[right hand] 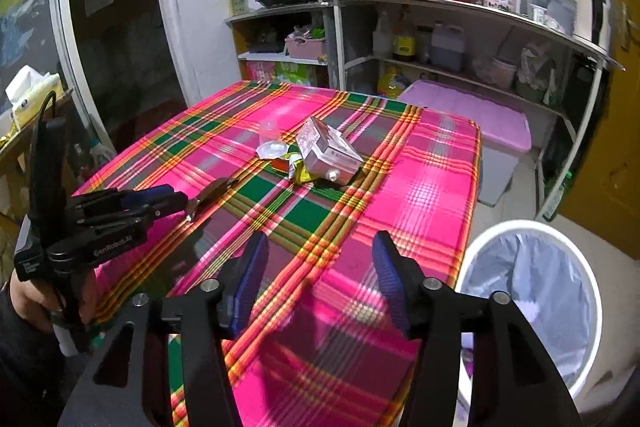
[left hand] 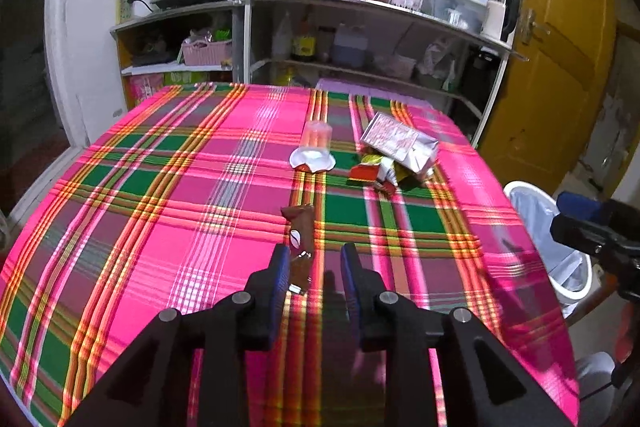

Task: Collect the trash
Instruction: 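Grasp the brown wrapper with the left tool while the right tool grasps the pink milk carton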

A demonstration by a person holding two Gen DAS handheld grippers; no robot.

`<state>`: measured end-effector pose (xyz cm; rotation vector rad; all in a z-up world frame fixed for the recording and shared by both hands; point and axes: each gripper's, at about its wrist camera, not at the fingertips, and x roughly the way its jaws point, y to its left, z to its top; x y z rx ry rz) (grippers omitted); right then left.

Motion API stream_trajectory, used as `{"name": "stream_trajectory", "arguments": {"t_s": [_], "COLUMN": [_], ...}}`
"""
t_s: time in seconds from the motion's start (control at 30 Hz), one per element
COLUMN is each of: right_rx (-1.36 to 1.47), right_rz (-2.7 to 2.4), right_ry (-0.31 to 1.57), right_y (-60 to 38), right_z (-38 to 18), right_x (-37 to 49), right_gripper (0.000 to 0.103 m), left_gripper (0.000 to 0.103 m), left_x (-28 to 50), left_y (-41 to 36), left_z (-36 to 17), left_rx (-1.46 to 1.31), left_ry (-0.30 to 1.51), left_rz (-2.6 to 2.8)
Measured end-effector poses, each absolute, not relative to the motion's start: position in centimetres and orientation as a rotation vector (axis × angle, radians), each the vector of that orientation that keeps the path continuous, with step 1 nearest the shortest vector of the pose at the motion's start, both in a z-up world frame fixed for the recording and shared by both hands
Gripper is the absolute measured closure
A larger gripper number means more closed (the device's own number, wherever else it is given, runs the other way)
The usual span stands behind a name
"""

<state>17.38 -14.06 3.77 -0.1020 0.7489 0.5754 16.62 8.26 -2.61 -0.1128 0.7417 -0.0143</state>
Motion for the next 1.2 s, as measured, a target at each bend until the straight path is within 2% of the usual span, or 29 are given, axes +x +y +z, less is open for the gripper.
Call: {"name": "stream_trajectory", "arguments": {"t_s": [0.43,1.13,1.17,1.2], "right_rx": [-0.254,-0.622,-0.614,-0.601], "right_rz": [0.569,0.498,0.499,0.504], "right_ry": [0.72,0.661,0.666,0.671], "right_y": [-9.5,-3.8,-3.8,-3.8], "right_z": [2.6,-1.2,-1.2,-1.1], "right_x": [22.1,26.9,27.0,27.1], "right_gripper": [0.04,0.04,0.041,0.048], "left_gripper": [0.077,0.079,0.079,0.079], "left_x": [20.2,19.9,19.9,19.8], "left_y": [9.4,10.1,10.2,10.3], "left_z": [-5.2,-5.1,-5.1,-5.1], "left_rx": [-0.151,-0.214,-0.218,-0.221], "left_ry": [0.872,0.852,0.85,0.848], "left_rz": [-0.007,-0.053,-0.056,-0.058]}}
